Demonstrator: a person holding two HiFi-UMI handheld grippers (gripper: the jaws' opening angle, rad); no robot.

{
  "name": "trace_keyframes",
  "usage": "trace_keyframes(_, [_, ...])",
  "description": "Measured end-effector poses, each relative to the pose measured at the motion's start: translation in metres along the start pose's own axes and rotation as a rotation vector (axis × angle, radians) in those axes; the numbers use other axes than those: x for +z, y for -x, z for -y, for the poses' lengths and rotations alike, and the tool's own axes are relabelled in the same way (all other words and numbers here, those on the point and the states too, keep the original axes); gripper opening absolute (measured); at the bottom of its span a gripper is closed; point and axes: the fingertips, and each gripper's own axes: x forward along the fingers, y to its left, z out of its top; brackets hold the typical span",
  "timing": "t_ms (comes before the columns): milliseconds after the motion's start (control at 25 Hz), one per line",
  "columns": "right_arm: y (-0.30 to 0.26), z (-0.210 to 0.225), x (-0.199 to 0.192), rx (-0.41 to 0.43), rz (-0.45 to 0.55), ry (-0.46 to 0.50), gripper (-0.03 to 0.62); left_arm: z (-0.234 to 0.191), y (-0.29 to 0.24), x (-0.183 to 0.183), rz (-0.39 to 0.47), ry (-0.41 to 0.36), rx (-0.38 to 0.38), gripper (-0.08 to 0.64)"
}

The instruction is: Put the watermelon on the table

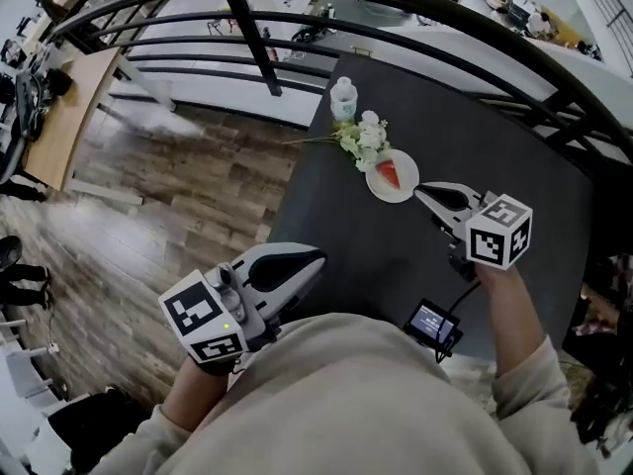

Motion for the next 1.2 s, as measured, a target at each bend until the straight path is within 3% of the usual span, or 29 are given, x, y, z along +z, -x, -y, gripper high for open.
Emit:
trace_keyframes(160, [0.049, -0.041, 0.035, 0.026, 0.168, -0.015, 0.017, 0.011, -0.021, 0.006, -0.037, -0.036, -0.098, 0.003])
trace_keyframes(360, [0.129, -0.097, 0.088, 0.038, 0.474, -0.049, 0.015, 0.027, -0.036, 0.027, -0.05, -0.068, -0.189, 0.003])
trace_keyframes(560, [0.173, -0.106, 0.084, 0.019, 0.625, -0.096, 0.014, 0.034, -0.064, 0.025, -0.068, -0.1, -0.274, 0.003])
trace_keyframes(840, [0.175, -0.115, 0.079, -0.012, 0.666, -0.095, 0.014, 0.049, -0.084, 0.028, -0.066, -0.103, -0.377, 0.003])
trace_keyframes(1200, [0.175, -0.11, 0.07, -0.026, 0.666, -0.094, 0.014, 0.046, -0.096, 0.027, -0.071, -0.127, -0.403, 0.003])
